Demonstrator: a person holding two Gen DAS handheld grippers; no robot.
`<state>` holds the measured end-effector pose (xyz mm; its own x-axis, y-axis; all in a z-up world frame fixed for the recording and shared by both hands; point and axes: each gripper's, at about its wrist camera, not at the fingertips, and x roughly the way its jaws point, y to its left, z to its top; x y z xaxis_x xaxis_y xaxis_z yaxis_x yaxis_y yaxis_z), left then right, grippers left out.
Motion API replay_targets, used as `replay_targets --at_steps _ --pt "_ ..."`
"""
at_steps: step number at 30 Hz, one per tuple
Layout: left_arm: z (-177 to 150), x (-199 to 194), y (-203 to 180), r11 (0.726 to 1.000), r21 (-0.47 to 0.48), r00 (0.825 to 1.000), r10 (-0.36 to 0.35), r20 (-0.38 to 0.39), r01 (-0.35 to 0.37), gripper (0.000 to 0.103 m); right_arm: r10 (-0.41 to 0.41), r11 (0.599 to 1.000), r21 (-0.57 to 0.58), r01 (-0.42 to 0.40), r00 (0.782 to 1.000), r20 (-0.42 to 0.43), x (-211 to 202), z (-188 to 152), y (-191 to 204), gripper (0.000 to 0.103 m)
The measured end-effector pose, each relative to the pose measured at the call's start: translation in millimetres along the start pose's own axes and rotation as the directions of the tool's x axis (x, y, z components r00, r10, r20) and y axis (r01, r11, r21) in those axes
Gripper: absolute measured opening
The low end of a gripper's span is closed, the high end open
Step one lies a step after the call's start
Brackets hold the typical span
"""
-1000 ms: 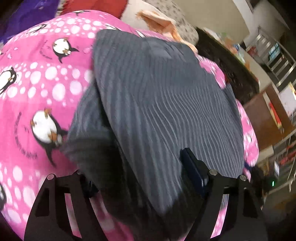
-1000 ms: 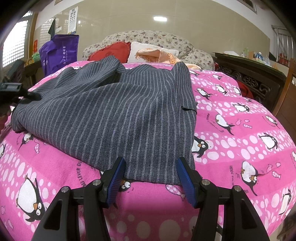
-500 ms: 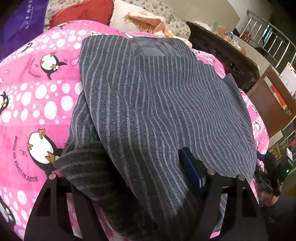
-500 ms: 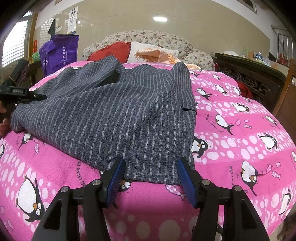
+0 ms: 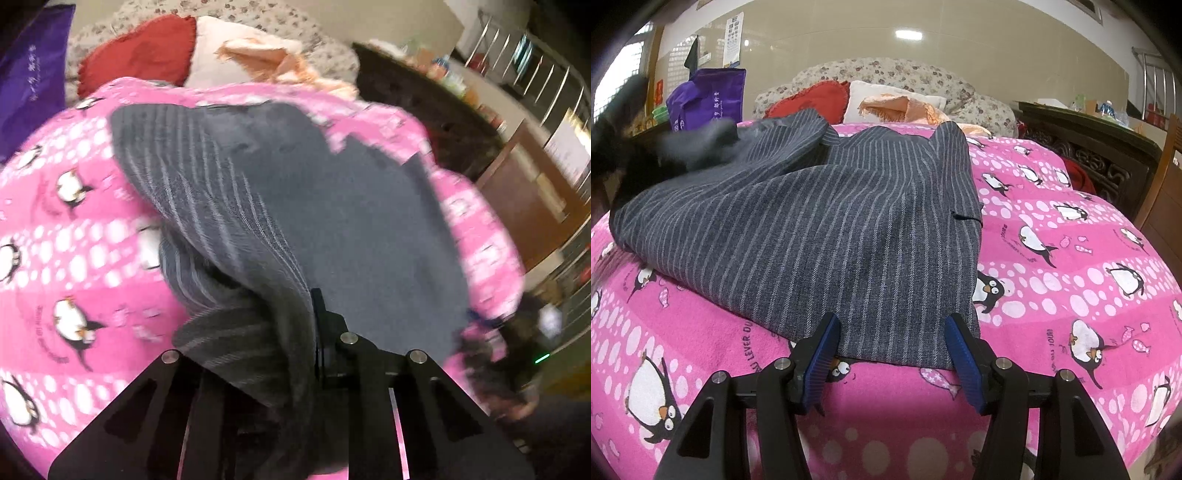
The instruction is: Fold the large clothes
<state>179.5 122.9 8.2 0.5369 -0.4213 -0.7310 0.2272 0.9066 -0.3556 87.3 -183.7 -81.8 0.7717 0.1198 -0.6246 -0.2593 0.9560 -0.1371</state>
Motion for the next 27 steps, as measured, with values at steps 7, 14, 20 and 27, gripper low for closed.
replay_targets --at_steps 7,14,20,27 --pt "43 -8 -46 0.977 -0.158 0.99 -0.139 0.019 0.141 0.013 -0.008 0.994 0.108 0.002 0.998 0.062 -49 12 -42 0.058" --pt "87 34 -109 0.956 -0.258 0.99 -0.135 0.04 0.141 0.013 -0.053 0.983 0.174 0.054 0.999 -0.008 -60 -29 -91 0.058" --pt "99 98 -153 0.935 -0.336 0.993 -0.107 0.05 0.117 0.013 -0.125 0.961 0.237 0.139 0.989 -0.075 -62 -70 -123 0.058" --pt "49 162 -180 0.954 -0.298 0.996 -0.003 -0.093 -0.025 0.03 -0.126 0.933 0.326 0.151 0.988 -0.094 -72 -93 -158 0.058"
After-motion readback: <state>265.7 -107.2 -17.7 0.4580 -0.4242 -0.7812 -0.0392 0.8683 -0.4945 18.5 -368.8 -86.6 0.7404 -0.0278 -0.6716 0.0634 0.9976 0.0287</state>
